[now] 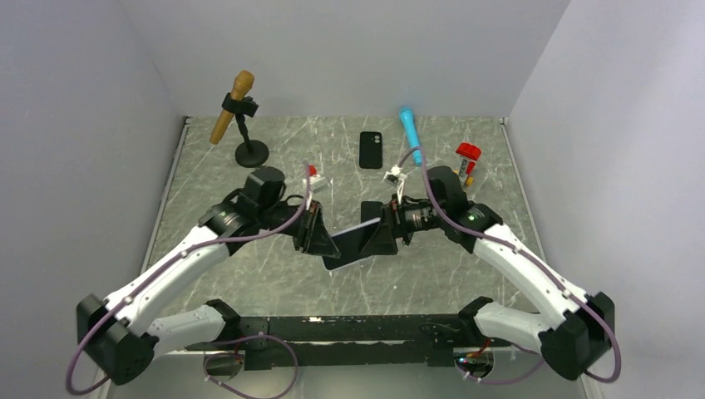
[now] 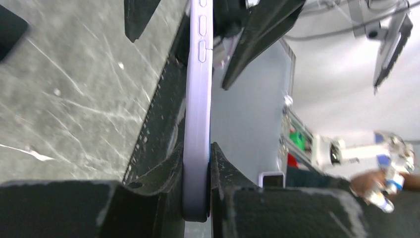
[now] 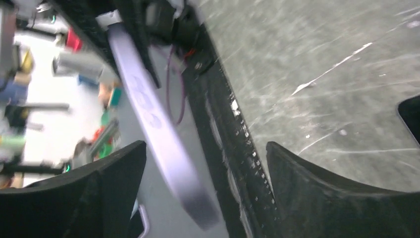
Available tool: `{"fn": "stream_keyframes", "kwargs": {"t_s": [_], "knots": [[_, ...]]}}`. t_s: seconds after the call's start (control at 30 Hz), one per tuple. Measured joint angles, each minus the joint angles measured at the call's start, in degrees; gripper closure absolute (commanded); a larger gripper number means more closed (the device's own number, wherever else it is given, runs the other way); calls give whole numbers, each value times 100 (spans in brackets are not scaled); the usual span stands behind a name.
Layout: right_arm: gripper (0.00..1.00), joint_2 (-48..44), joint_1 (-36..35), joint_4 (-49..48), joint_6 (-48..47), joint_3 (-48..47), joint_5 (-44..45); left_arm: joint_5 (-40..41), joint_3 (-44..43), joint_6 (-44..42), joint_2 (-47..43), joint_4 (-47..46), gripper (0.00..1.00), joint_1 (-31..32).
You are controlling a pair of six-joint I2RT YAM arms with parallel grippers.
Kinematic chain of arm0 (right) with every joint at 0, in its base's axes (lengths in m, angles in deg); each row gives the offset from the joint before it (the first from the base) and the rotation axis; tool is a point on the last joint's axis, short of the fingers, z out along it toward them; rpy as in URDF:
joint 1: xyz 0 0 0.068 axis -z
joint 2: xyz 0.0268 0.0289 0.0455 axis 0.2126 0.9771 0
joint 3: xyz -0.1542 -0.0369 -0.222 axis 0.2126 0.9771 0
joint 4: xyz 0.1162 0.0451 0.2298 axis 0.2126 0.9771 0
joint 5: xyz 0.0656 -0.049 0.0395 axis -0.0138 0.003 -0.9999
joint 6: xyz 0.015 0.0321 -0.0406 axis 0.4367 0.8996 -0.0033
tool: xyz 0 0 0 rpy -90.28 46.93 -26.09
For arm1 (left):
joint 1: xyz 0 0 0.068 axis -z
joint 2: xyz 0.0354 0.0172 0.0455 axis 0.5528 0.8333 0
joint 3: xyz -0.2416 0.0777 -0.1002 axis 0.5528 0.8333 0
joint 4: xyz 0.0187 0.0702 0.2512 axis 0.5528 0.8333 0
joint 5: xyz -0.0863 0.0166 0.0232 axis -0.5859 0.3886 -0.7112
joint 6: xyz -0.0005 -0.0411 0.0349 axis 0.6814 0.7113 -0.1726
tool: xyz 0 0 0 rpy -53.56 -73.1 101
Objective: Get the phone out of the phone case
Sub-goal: Pick up the phone at the center of the board, then remove the phone case from the phone.
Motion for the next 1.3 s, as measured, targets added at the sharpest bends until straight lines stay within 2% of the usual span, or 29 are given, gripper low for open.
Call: {"fn": "stream_keyframes", "kwargs": {"t_s": [0.17, 0.27, 0.37, 0.73, 0.97, 1.0, 1.07, 1.1, 1.13, 1.2, 1.27, 1.3], "knots": [[0, -846, 70, -1139, 1401, 535, 918, 702, 94, 866, -719, -898, 100, -22], [0, -1088, 79, -1906, 2284, 787, 1259, 973, 210, 1467, -743, -1620, 100, -35], [2, -1067, 105, -2151, 2804, 769, 1534, 1270, 407, 2024, -732, -2203, 100, -35], [36, -887, 511, -3327, 4623, 479, 1910, 2031, 1088, 3943, -678, -4625, 100, -31], [61, -520, 522, -3915, 5289, 138, 1958, 2238, 1156, 4463, -675, -5165, 100, 17], [69, -511, 522, -3930, 5331, 81, 2004, 2262, 1156, 4509, -673, -5180, 100, 20], [87, -511, 525, -3974, 5418, 15, 2100, 2302, 1154, 4568, -673, -5195, 87, 24], [96, -514, 525, -3985, 5469, 13, 2138, 2315, 1147, 4577, -669, -5222, 72, 28], [100, -514, 527, -4072, 5611, 26, 2129, 2328, 1115, 4673, -669, -5195, 55, 31], [100, -540, 527, -4297, 5761, 105, 2159, 2347, 962, 4636, -669, -5031, 38, 31], [100, -621, 527, -4415, 5919, 286, 2234, 2389, 715, 4417, -686, -4715, 28, 44], [100, -667, 531, -4428, 5993, 374, 2258, 2415, 627, 4308, -710, -4511, 27, 50]]}}
